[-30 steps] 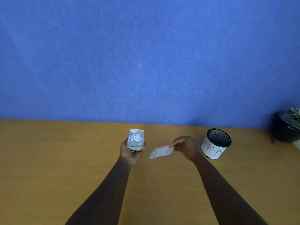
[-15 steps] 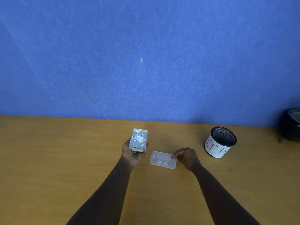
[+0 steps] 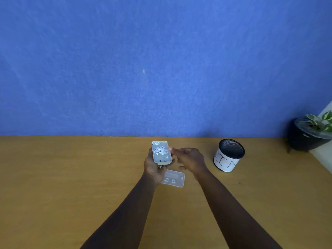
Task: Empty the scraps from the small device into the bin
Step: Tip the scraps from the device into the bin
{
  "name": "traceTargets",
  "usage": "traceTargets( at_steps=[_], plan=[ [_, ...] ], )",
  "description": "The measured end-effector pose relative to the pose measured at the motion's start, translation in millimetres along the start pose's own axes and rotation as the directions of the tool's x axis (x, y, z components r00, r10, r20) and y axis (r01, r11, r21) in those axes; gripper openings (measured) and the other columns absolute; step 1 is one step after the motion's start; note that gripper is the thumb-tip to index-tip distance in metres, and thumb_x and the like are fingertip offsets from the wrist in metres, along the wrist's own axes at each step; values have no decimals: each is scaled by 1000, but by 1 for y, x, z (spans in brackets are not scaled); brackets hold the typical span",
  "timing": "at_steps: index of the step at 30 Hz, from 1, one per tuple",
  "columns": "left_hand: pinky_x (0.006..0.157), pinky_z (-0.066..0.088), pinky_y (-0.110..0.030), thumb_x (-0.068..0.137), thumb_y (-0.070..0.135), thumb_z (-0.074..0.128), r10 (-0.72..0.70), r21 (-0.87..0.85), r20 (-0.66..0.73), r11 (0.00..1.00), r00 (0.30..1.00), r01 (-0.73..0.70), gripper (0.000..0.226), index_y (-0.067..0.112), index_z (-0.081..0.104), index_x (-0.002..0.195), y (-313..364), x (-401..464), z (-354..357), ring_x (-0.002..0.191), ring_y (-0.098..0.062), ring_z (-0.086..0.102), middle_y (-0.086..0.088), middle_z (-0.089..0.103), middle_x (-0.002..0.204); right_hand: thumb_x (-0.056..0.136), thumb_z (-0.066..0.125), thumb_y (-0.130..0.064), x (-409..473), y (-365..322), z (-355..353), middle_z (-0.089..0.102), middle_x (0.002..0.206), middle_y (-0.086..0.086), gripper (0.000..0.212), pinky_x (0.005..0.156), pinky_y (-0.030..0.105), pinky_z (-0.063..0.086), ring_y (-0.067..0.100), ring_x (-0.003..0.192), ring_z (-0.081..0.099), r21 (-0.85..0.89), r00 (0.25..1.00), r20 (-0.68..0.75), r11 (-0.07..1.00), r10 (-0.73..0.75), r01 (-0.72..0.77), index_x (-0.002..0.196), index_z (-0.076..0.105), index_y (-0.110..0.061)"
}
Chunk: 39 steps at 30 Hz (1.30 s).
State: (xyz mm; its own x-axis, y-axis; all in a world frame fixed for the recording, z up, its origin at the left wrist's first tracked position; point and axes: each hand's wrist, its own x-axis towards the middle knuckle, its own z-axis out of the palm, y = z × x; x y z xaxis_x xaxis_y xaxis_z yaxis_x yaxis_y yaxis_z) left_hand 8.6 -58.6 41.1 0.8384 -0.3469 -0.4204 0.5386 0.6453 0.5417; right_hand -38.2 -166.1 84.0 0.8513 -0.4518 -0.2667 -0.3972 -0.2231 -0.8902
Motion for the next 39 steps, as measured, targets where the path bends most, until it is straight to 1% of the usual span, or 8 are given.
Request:
traceTargets(
  at_steps=[3, 11, 21, 27, 29, 32, 36, 39],
  plan=[
    [61, 53, -30, 100, 33, 29, 40, 106, 4, 994, 999, -40, 35, 14, 57, 92, -8, -2, 14, 74, -22, 59, -9, 59, 83, 62, 73, -58, -13, -10, 1, 69, 100, 1, 61, 84, 40, 57, 18, 94, 66, -156, 999, 25, 987, -36, 39, 103, 68, -12],
    [78, 44, -31, 101, 32, 26, 45, 169, 141, 983, 989, -69, 36, 13, 46, 126, -36, -5, 37, 86, -19, 56, -6, 58, 95, 61, 78, -42, -23, -8, -15, 72, 90, 1, 43, 64, 23, 46, 16, 84, 66, -254, 976, -134, 958, -170, 132, 93, 70, -15],
    [50, 53, -16, 100, 12, 30, 53, 364, 209, 922, 976, -128, 39, 17, 29, 139, -69, -2, 68, 80, -10, 58, 2, 58, 94, 65, 75, -25, -21, 13, -60, 71, 85, 5, 33, 51, 21, 39, 16, 73, 61, -249, 943, -223, 949, -248, 191, 95, 68, -12],
    [69, 47, -26, 100, 14, 31, -35, 561, 221, 822, 975, -97, 39, 26, 30, 137, -86, 2, 92, 83, -9, 61, 1, 58, 111, 62, 75, -28, -14, 23, -100, 59, 67, 1, 29, 49, 21, 35, 19, 64, 55, -366, 885, -360, 917, -294, 156, 84, 66, -10],
    [75, 46, -31, 99, 10, 33, -11, 702, 209, 698, 978, -142, 43, 20, 30, 141, -91, 5, 96, 96, -17, 60, -6, 56, 122, 60, 75, -33, -10, 27, -118, 65, 75, 2, 37, 60, 23, 39, 21, 71, 59, -365, 875, -405, 924, -264, 110, 91, 67, -14],
    [101, 42, -38, 97, 6, 38, 37, 920, 267, 288, 963, -266, 50, 16, 33, 145, -97, 10, 94, 128, -28, 48, -13, 42, 145, 57, 69, -42, -1, 35, -144, 68, 80, 4, 45, 65, 24, 39, 21, 72, 57, -400, 882, -411, 915, -228, 50, 93, 67, -15],
    [107, 39, -36, 95, 10, 40, -59, 874, 424, -234, 904, -426, 57, 22, 26, 149, -104, 12, 94, 138, -23, 37, -5, 28, 154, 63, 75, -28, 13, 44, -172, 68, 80, 9, 35, 63, 25, 38, 22, 72, 54, -463, 896, -389, 886, -215, 12, 93, 68, -12],
    [105, 41, -36, 94, 13, 42, -113, 789, 432, -433, 895, -435, 64, 29, 16, 151, -109, 16, 95, 142, -21, 28, 2, 15, 160, 63, 77, -28, 22, 48, -184, 69, 84, 11, 35, 62, 26, 36, 22, 71, 52, -531, 907, -354, 848, -228, 6, 92, 67, -11]
  ],
)
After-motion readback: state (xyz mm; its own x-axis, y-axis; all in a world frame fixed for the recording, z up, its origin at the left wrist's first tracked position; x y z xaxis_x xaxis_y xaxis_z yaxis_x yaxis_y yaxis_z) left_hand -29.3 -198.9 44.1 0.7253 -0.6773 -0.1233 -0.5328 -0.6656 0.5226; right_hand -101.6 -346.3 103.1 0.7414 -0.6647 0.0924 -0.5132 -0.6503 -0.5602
